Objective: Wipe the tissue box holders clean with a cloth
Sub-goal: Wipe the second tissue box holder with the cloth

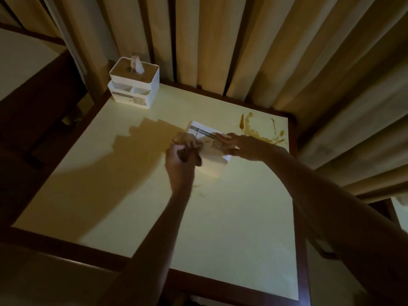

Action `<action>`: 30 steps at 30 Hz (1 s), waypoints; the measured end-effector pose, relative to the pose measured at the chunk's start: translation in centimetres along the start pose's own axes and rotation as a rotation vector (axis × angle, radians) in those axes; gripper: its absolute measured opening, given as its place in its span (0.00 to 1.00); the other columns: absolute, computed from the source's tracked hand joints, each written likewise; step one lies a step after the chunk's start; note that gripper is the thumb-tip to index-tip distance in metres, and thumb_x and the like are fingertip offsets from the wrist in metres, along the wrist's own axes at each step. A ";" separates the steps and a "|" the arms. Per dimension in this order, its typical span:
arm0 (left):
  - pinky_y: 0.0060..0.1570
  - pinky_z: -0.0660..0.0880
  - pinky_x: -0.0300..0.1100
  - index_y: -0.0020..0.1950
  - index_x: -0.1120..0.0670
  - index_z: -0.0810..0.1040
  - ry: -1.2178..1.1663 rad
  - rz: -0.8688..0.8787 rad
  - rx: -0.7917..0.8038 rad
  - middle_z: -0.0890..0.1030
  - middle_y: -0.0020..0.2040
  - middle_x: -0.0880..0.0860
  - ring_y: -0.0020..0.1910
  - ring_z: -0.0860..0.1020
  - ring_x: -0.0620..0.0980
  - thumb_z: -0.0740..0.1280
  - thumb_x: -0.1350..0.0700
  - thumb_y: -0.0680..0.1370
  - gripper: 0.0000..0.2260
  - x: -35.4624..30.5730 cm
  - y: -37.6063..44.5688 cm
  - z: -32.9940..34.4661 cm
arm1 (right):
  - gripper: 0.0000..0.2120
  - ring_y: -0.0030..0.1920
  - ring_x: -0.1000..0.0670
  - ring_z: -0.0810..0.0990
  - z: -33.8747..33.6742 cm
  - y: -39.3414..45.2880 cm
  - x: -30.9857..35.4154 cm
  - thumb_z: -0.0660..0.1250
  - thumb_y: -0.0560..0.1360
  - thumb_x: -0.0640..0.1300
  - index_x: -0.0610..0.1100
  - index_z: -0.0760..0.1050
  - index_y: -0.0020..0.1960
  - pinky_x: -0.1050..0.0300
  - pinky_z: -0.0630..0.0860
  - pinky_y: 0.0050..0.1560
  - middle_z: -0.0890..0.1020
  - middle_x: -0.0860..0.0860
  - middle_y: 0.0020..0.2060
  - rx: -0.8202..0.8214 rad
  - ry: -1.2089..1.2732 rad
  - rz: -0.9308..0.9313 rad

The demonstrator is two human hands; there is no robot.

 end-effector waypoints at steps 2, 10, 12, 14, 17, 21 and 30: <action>0.34 0.70 0.34 0.34 0.54 0.77 0.037 0.044 0.129 0.81 0.35 0.52 0.34 0.78 0.45 0.70 0.65 0.69 0.08 -0.4 -3.2 2.8 | 0.27 0.69 0.42 0.68 -0.6 0.3 0.1 0.61 0.79 0.48 0.51 0.58 0.76 0.53 0.65 0.66 0.69 0.43 0.70 0.033 -0.053 -0.009; 0.35 0.71 0.27 0.39 0.57 0.80 0.096 0.158 0.140 0.79 0.46 0.54 0.39 0.75 0.38 0.69 0.65 0.70 0.04 0.4 -4.8 4.1 | 0.28 0.70 0.49 0.68 -1.1 0.6 -0.5 0.67 0.76 0.49 0.55 0.62 0.73 0.55 0.64 0.69 0.73 0.50 0.68 0.067 0.047 -0.026; 0.38 0.70 0.30 0.34 0.54 0.79 0.124 0.049 0.024 0.79 0.39 0.49 0.39 0.76 0.40 0.65 0.61 0.68 0.05 1.8 -1.0 1.5 | 0.28 0.70 0.49 0.68 -1.1 0.6 -0.7 0.67 0.76 0.50 0.54 0.62 0.74 0.55 0.64 0.69 0.73 0.51 0.68 0.066 0.083 -0.014; 0.44 0.75 0.38 0.37 0.54 0.80 0.118 -0.025 -0.096 0.79 0.39 0.50 0.41 0.78 0.48 0.63 0.56 0.67 0.07 3.4 2.9 -0.6 | 0.29 0.70 0.47 0.69 -0.9 0.7 -0.6 0.66 0.76 0.51 0.55 0.60 0.75 0.52 0.66 0.69 0.72 0.51 0.69 0.081 0.097 -0.015; 0.52 0.74 0.42 0.47 0.58 0.79 0.103 -0.058 -0.149 0.77 0.48 0.56 0.47 0.74 0.50 0.65 0.59 0.71 0.07 3.6 4.8 -0.9 | 0.30 0.70 0.45 0.69 -0.8 0.9 -0.7 0.66 0.76 0.52 0.56 0.59 0.75 0.48 0.67 0.69 0.71 0.49 0.70 0.105 0.096 -0.011; 0.41 0.64 0.28 0.49 0.60 0.75 0.060 0.060 -0.136 0.74 0.48 0.54 0.48 0.67 0.44 0.67 0.56 0.73 0.09 2.1 0.9 1.2 | 0.29 0.71 0.45 0.68 -0.6 0.9 -1.0 0.65 0.77 0.51 0.56 0.59 0.75 0.50 0.65 0.70 0.70 0.49 0.71 0.097 0.123 -0.015; 0.45 0.73 0.32 0.49 0.58 0.75 0.085 0.113 0.189 0.77 0.49 0.55 0.46 0.75 0.47 0.71 0.62 0.73 0.08 5.8 -7.4 7.5 | 0.29 0.70 0.49 0.68 -0.2 1.2 -1.5 0.65 0.78 0.50 0.59 0.57 0.75 0.52 0.67 0.69 0.70 0.52 0.71 0.102 0.143 -0.025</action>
Point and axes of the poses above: each hand's wrist, its own y-axis towards the middle knuckle, its own z-axis out of the palm, x = y × z, the point moved 4 cm from there along y, towards the middle knuckle
